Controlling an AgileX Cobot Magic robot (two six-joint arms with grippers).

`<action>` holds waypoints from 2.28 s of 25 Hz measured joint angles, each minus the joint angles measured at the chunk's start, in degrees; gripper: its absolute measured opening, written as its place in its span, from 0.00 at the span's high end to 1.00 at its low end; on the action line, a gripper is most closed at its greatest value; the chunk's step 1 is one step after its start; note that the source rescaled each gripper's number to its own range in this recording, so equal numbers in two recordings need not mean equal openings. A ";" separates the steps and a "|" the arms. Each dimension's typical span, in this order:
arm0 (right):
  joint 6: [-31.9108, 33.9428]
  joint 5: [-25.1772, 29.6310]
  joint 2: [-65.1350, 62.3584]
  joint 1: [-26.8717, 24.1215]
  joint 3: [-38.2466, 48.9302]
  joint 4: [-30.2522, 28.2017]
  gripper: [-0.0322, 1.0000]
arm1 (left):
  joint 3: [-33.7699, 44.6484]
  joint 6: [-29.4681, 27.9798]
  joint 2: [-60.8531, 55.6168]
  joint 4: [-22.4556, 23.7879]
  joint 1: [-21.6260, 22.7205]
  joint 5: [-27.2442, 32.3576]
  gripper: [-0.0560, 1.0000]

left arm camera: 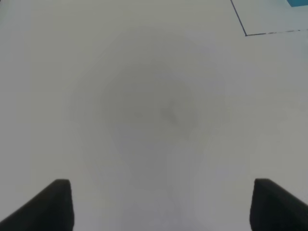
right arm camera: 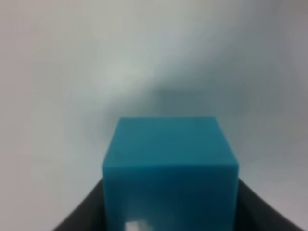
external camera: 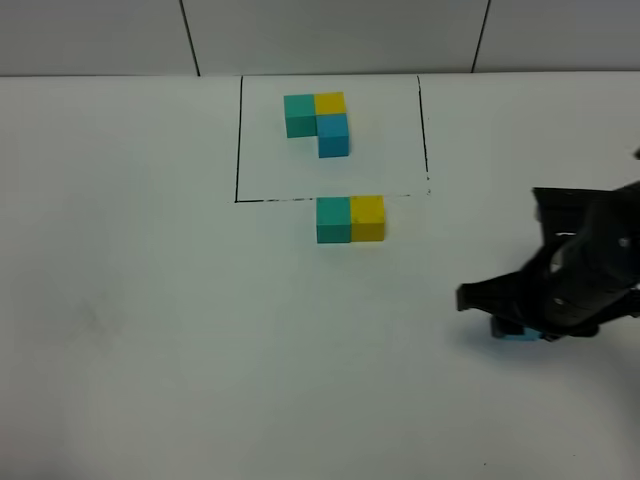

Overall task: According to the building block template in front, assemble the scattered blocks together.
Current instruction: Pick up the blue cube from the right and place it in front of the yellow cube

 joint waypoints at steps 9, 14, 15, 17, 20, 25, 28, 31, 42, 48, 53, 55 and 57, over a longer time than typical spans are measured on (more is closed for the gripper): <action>12.22 7.20 17.57 13.73 -21.84 -3.72 0.95 | 0.00 -0.06 0.00 0.00 0.00 0.00 0.27; 13.00 9.13 23.90 15.24 -30.77 -3.79 0.95 | 0.00 -0.06 0.00 0.00 0.00 0.00 0.27; 13.19 9.38 24.88 15.24 -31.97 -4.06 0.95 | 0.00 -0.06 0.00 0.00 0.00 0.00 0.27; 13.97 9.96 26.78 15.24 -33.74 -5.45 0.95 | 0.00 -0.06 0.00 0.00 0.00 0.00 0.27; 14.56 11.22 29.21 15.24 -35.46 -8.23 0.95 | 0.00 -0.06 0.00 0.00 0.00 0.00 0.27; 14.93 11.38 30.75 15.24 -36.34 -9.85 0.95 | 0.00 -0.06 0.00 0.00 0.00 0.00 0.27; 14.99 10.96 31.08 15.24 -36.42 -10.09 0.95 | 0.00 -0.06 0.00 0.00 0.00 0.00 0.27; 15.37 10.41 31.42 15.17 -36.46 -10.27 0.95 | 0.00 -0.06 0.00 0.00 0.00 0.00 0.27; 17.56 5.86 32.47 14.22 -36.46 -11.30 0.95 | 0.00 -0.06 0.00 0.00 0.00 0.00 0.27; 17.56 4.78 32.79 13.79 -36.54 -11.55 0.95 | 0.00 -0.06 0.00 0.00 0.00 0.00 0.27; 17.56 3.99 33.04 13.29 -36.83 -11.77 0.95 | 0.00 -0.06 0.00 0.00 0.00 0.00 0.27; 17.56 3.69 33.13 13.29 -36.94 -12.19 0.95 | 0.00 -0.06 0.00 0.00 0.00 0.00 0.27; 17.56 2.62 33.20 13.27 -36.94 -12.49 0.95 | 0.00 -0.06 0.00 0.00 0.00 0.00 0.27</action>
